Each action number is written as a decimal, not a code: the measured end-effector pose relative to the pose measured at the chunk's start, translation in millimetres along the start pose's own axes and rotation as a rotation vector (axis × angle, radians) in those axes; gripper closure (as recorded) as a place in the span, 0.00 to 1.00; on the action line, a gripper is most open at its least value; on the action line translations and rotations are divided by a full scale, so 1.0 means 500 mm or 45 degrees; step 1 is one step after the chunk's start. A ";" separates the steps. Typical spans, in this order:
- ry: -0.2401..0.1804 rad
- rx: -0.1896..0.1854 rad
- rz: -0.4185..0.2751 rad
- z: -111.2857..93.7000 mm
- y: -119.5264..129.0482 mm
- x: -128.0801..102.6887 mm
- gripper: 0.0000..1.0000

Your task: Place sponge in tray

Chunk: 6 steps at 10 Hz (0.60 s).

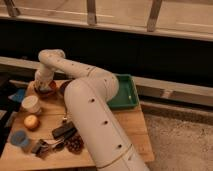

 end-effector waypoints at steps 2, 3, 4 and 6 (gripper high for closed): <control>-0.075 -0.008 -0.043 -0.061 0.034 0.001 1.00; -0.106 -0.012 -0.050 -0.085 0.040 0.000 1.00; -0.165 -0.017 -0.054 -0.130 0.044 -0.002 1.00; -0.270 -0.003 -0.047 -0.216 0.026 -0.002 1.00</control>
